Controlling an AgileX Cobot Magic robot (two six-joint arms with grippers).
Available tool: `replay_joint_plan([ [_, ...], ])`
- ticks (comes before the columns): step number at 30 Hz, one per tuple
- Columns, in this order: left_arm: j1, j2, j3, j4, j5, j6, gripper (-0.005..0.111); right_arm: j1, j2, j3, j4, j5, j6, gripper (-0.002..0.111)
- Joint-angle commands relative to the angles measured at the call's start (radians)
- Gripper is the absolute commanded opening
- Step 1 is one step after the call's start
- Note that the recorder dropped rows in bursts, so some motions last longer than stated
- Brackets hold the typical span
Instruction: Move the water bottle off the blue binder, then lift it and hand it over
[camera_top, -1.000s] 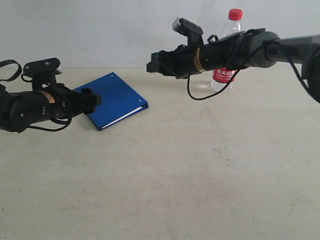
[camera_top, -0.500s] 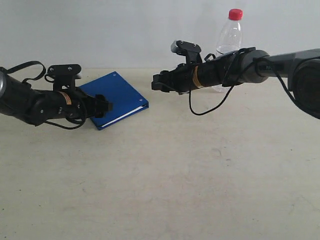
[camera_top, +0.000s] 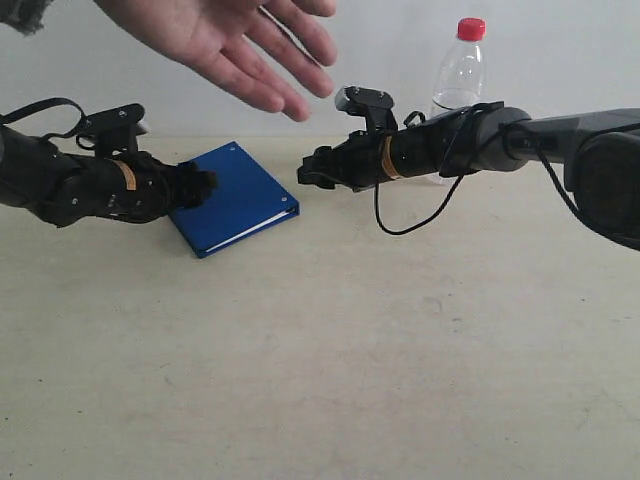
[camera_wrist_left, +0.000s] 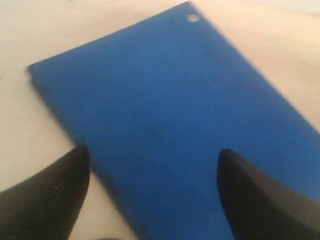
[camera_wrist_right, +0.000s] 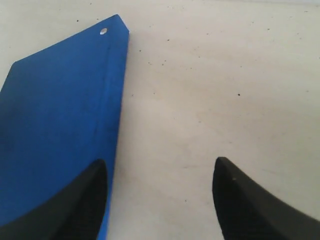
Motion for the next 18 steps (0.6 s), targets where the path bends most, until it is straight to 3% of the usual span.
replay_joint_plan([
  [1, 0.018, 0.000, -0.006, -0.114, 0.058, -0.005, 0.067, 0.000, -0.001, -0.005, 0.002, -0.017, -0.010, 0.054],
  [12, -0.037, 0.083, -0.006, -0.093, -0.196, -0.036, 0.066, 0.000, -0.001, -0.005, 0.002, -0.067, -0.015, 0.054],
  [14, -0.037, 0.083, -0.006, -0.082, -0.235, -0.036, 0.056, 0.000, -0.001, -0.005, 0.002, -0.067, -0.040, 0.054],
  [17, -0.037, 0.083, -0.006, -0.013, -0.289, -0.069, 0.016, 0.000, -0.001, -0.005, 0.002, -0.067, -0.040, 0.054],
  [18, -0.037, 0.083, -0.006, 0.018, -0.296, -0.069, 0.008, 0.000, -0.001, -0.005, 0.002, -0.067, -0.040, 0.054],
])
